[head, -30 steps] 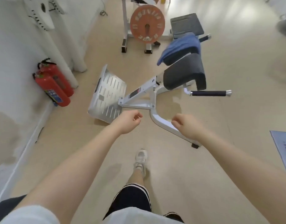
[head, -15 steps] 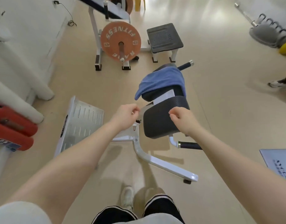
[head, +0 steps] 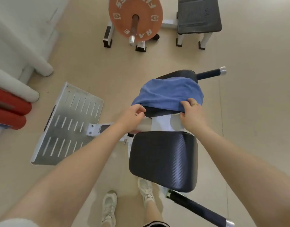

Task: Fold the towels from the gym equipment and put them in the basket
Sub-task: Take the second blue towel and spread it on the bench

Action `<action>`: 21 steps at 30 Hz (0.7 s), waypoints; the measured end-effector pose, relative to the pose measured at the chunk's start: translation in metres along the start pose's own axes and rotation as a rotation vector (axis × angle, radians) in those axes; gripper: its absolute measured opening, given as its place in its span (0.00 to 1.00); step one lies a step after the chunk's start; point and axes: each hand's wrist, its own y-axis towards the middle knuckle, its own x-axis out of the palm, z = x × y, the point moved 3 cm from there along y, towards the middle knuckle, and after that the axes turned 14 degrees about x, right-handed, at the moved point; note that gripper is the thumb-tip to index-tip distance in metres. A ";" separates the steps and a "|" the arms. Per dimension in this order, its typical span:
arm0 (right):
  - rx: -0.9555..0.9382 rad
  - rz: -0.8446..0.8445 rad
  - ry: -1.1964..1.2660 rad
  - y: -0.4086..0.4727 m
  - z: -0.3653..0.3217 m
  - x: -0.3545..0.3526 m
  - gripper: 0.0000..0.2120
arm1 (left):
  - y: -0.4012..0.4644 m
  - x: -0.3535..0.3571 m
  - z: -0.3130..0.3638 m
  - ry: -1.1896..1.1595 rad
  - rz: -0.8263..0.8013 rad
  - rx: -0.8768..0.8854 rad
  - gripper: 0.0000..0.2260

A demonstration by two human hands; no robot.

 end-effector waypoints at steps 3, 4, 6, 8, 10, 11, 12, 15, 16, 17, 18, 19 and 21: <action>-0.056 0.054 -0.078 0.024 0.007 0.006 0.15 | 0.021 0.015 0.000 -0.020 0.033 -0.009 0.08; -0.076 0.067 -0.079 0.031 0.007 0.005 0.13 | 0.026 0.018 -0.001 0.001 0.026 -0.005 0.09; -0.136 0.073 -0.134 0.040 0.006 0.002 0.10 | 0.030 0.020 -0.004 0.031 0.018 0.002 0.10; -0.207 0.097 -0.180 0.040 0.001 -0.002 0.10 | 0.030 0.015 -0.004 0.024 0.051 0.010 0.09; -0.272 0.138 -0.158 0.033 -0.009 -0.005 0.11 | 0.027 0.003 -0.002 -0.012 0.127 0.014 0.08; -0.287 0.139 -0.168 0.030 -0.014 -0.005 0.11 | 0.024 -0.004 -0.001 -0.019 0.163 0.007 0.09; -0.276 0.120 -0.205 0.029 -0.019 -0.005 0.12 | 0.019 -0.012 -0.001 -0.017 0.189 -0.002 0.09; -0.202 -0.006 -0.357 0.026 -0.025 -0.012 0.22 | 0.003 -0.030 -0.002 0.019 0.202 -0.005 0.09; -0.231 -0.022 -0.421 0.024 -0.027 -0.015 0.24 | -0.002 -0.034 -0.003 0.033 0.195 0.001 0.08; -0.269 -0.024 -0.487 0.023 -0.027 -0.017 0.24 | -0.007 -0.036 -0.004 0.047 0.185 0.004 0.08; -0.301 -0.020 -0.539 0.022 -0.027 -0.020 0.24 | -0.010 -0.037 -0.005 0.059 0.171 0.002 0.08; -0.319 -0.015 -0.576 0.022 -0.027 -0.021 0.23 | -0.013 -0.036 -0.006 0.065 0.159 -0.005 0.08; -0.330 -0.004 -0.559 0.025 -0.026 -0.020 0.18 | -0.015 -0.030 -0.010 0.065 0.148 -0.022 0.09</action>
